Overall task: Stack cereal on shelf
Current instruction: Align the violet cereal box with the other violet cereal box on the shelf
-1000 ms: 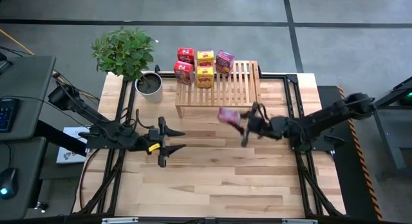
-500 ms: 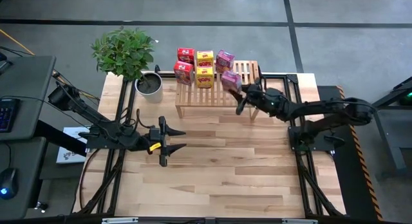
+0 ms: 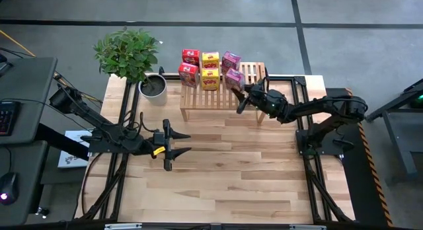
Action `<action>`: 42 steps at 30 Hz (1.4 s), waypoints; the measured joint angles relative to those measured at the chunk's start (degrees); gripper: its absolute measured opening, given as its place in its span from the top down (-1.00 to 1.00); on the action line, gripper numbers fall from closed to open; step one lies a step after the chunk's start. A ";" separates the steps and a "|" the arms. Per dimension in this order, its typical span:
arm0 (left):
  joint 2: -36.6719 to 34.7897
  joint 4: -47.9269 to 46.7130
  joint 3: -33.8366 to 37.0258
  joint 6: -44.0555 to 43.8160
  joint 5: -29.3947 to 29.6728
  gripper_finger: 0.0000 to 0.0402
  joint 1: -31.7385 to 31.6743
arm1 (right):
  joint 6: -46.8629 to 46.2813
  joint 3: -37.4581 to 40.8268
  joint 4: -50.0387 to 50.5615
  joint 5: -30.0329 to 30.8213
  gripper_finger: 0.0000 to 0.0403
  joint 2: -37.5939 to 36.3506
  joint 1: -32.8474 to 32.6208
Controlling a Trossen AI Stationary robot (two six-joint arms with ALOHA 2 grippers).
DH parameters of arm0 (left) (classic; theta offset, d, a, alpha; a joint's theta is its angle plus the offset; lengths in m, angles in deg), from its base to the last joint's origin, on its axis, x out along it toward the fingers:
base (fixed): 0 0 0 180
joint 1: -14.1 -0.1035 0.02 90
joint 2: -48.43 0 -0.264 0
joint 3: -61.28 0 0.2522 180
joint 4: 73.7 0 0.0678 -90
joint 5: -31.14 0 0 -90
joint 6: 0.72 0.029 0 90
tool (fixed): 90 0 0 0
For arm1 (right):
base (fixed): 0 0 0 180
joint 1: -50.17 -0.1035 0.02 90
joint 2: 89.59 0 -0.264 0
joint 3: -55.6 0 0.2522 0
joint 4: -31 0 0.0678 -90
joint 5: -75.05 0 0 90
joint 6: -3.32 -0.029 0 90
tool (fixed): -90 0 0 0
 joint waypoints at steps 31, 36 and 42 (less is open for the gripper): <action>0.00 -0.52 0.00 0.36 -0.04 0.04 -2.71 | -3.31 -0.02 0.28 -4.61 0.29 0.07 2.23; 0.00 -0.52 0.00 -0.16 -0.04 0.04 -3.43 | -4.35 -0.02 0.41 -8.80 0.29 0.07 3.96; 0.00 -0.52 0.00 -0.18 -0.04 0.04 -3.45 | -6.22 -0.04 1.60 -11.95 0.29 0.07 5.90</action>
